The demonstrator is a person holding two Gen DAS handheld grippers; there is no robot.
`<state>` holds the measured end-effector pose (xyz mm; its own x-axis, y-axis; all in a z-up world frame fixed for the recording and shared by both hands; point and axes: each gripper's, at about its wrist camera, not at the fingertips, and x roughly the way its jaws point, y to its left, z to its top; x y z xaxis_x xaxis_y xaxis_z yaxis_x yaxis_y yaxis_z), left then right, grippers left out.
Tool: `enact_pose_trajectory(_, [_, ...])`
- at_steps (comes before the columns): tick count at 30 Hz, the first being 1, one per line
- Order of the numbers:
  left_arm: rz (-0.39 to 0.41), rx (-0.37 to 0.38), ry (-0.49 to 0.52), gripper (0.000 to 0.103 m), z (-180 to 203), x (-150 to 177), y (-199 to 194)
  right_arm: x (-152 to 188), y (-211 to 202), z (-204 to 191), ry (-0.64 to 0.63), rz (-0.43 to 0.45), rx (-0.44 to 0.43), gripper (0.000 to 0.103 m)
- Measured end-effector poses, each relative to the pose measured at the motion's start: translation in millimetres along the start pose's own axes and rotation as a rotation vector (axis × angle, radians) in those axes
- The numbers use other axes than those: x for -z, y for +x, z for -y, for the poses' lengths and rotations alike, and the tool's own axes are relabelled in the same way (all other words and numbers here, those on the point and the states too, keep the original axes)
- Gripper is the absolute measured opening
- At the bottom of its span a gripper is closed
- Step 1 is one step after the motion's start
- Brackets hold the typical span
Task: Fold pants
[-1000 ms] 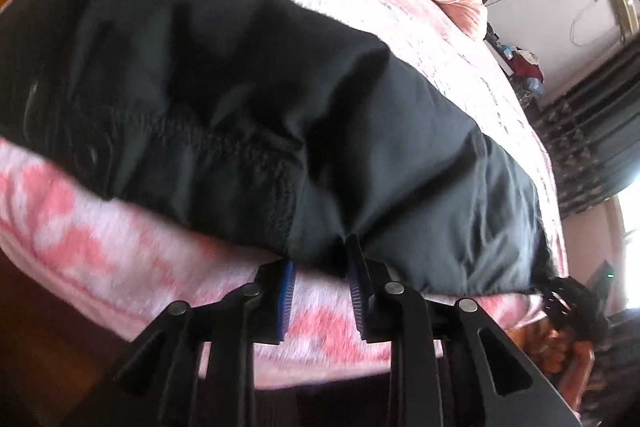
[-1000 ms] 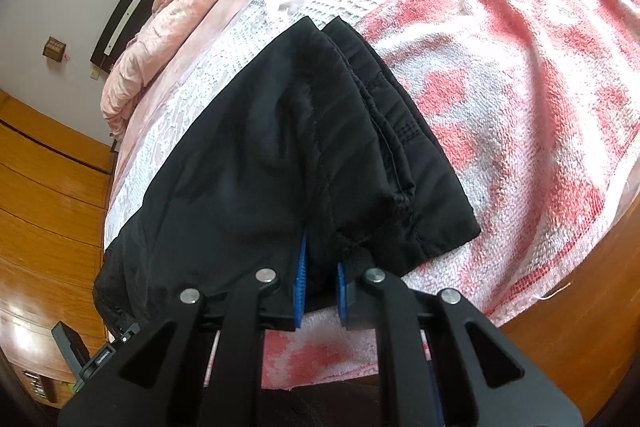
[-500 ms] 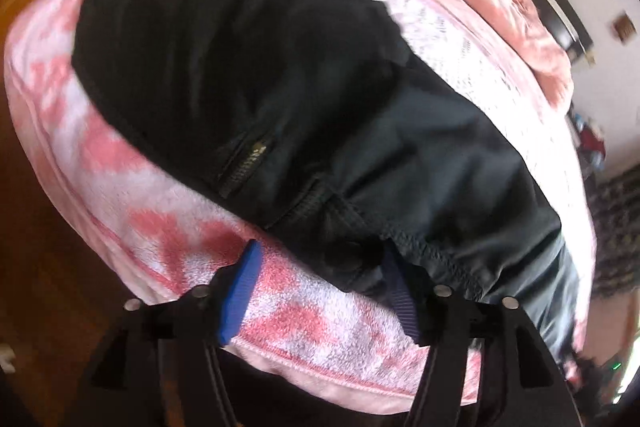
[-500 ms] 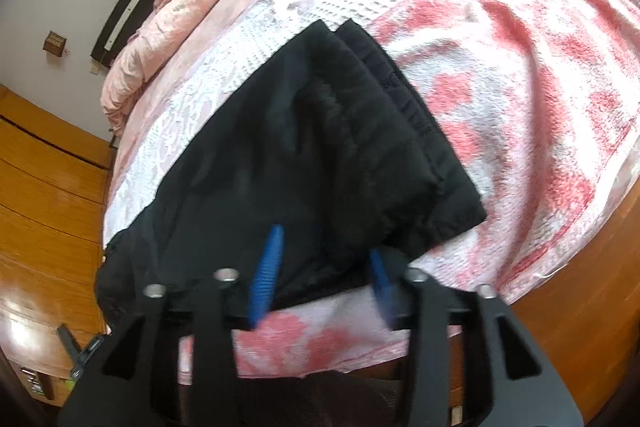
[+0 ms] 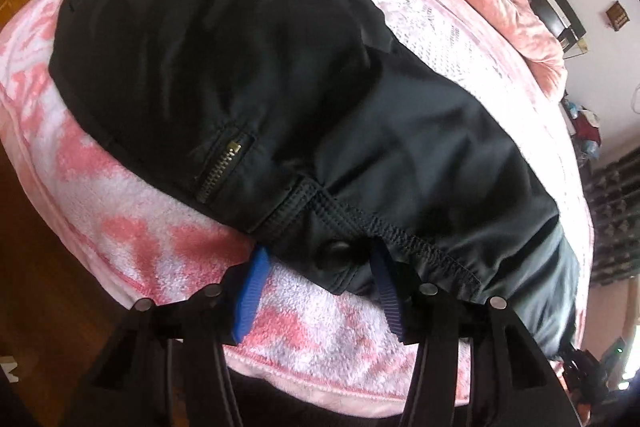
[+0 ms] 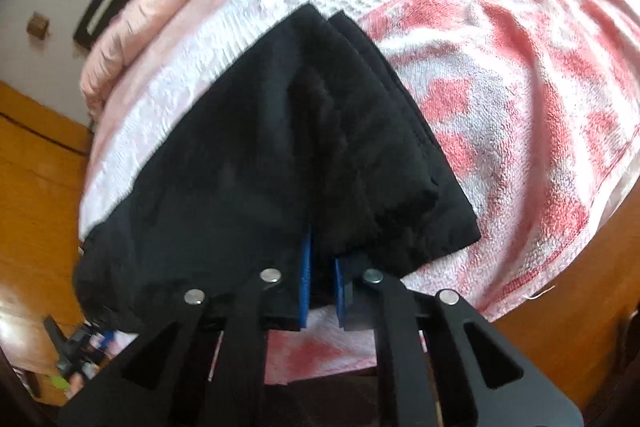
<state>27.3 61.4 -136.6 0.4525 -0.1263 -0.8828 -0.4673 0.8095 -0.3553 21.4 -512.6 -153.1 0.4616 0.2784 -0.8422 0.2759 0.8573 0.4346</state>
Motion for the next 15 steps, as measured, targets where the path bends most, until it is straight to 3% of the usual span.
enact_pose_trajectory(2, [0.002, 0.004, 0.023, 0.058, -5, -2, -6, 0, -9, -6, -0.025, 0.013, 0.027, 0.029])
enact_pose_trajectory(5, [0.027, 0.007, 0.023, 0.061, -19, -6, -20, -2, -28, -9, -0.035, 0.065, 0.076, 0.044])
enact_pose_trajectory(11, [0.133, -0.053, -0.005, 0.061, -45, -24, -47, -7, -69, -17, -0.070, 0.208, 0.206, 0.048])
enact_pose_trajectory(15, [0.150, -0.012, 0.067, 0.062, -24, -47, -52, -13, -69, -58, -0.185, 0.200, 0.080, 0.052])
